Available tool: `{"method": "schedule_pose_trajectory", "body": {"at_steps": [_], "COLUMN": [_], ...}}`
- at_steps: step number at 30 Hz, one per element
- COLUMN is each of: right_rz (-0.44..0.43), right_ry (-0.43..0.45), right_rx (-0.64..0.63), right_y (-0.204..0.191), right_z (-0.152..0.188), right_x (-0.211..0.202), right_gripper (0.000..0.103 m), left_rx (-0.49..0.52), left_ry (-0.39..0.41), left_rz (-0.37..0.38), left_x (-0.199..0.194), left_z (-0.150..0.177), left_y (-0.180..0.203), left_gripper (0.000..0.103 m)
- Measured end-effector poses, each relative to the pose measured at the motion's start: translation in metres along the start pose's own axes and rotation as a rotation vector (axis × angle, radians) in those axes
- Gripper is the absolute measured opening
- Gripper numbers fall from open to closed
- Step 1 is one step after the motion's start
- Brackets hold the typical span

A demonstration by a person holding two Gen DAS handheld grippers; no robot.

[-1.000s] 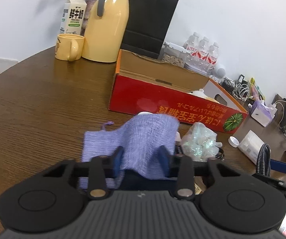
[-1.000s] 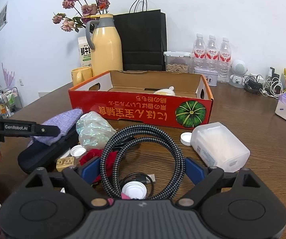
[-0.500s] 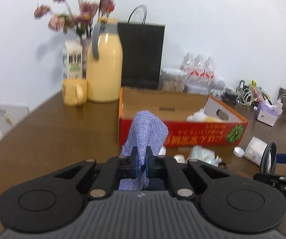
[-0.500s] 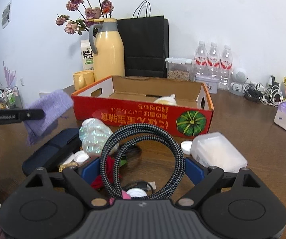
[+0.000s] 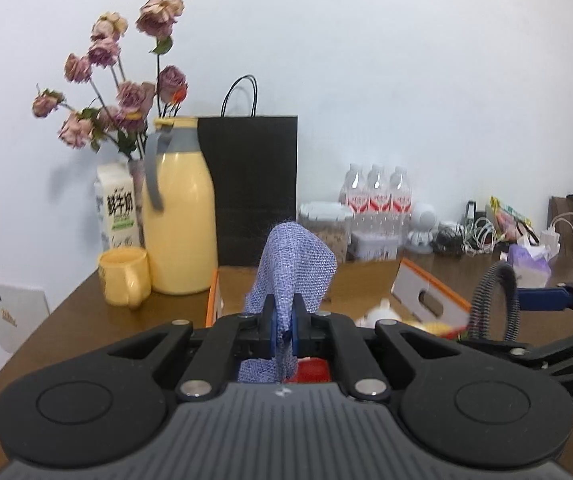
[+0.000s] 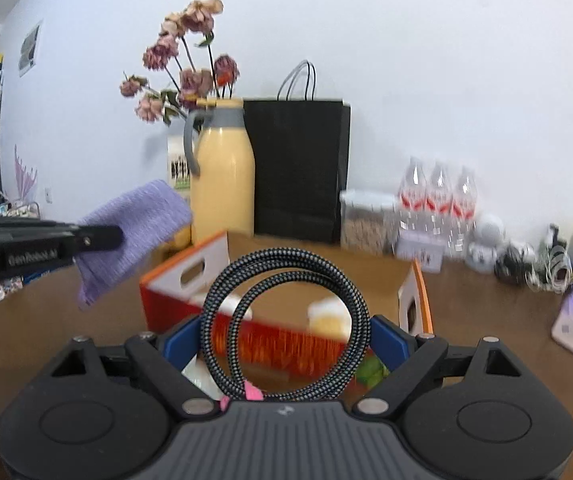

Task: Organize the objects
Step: 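Carry the purple pouch and braided cable into the box and release both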

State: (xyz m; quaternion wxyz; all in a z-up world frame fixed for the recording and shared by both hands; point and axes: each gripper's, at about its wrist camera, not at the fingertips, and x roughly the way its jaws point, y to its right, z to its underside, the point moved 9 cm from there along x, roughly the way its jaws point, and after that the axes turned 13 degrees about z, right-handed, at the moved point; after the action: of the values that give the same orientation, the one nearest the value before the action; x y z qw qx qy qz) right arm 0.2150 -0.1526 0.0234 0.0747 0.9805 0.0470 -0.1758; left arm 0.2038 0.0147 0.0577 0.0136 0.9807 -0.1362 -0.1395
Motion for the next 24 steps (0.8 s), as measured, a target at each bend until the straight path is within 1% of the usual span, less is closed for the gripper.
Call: {"method": "schedule_pose_trajectory", "body": {"at_steps": [3, 6, 11, 16, 20, 22, 24], "right_rz": [0.011, 0.035, 0.085, 0.134, 0.159, 0.16, 0.174], "right_ry": [0.008, -0.003, -0.055, -0.128, -0.212, -0.24, -0.246], "right_rx": [0.003, 0.003, -0.012, -0.033, -0.038, -0.025, -0.026], "right_y": [0.001, 0.007, 0.019, 0.03, 0.035, 0.035, 0.035], "right_z": [-0.021, -0.036, -0.046, -0.04, -0.02, -0.009, -0.001], "right_x": [0.023, 0.052, 0.107, 0.168, 0.215, 0.228, 0.238], "right_gripper": [0.089, 0.089, 0.089, 0.089, 0.089, 0.089, 0.089], "left_rx": [0.007, 0.016, 0.037, 0.031, 0.025, 0.006, 0.003], "left_ry": [0.009, 0.005, -0.03, -0.101, -0.191, -0.23, -0.265], "left_rz": [-0.005, -0.013, -0.024, -0.053, -0.066, -0.061, -0.052], "left_x": [0.016, 0.037, 0.081, 0.134, 0.174, 0.188, 0.198], "left_z": [-0.014, -0.023, -0.026, -0.016, 0.002, 0.015, 0.025], "left_y": [-0.001, -0.004, -0.009, -0.017, -0.023, -0.027, -0.028], "left_gripper": [0.007, 0.007, 0.007, 0.007, 0.007, 0.007, 0.007]}}
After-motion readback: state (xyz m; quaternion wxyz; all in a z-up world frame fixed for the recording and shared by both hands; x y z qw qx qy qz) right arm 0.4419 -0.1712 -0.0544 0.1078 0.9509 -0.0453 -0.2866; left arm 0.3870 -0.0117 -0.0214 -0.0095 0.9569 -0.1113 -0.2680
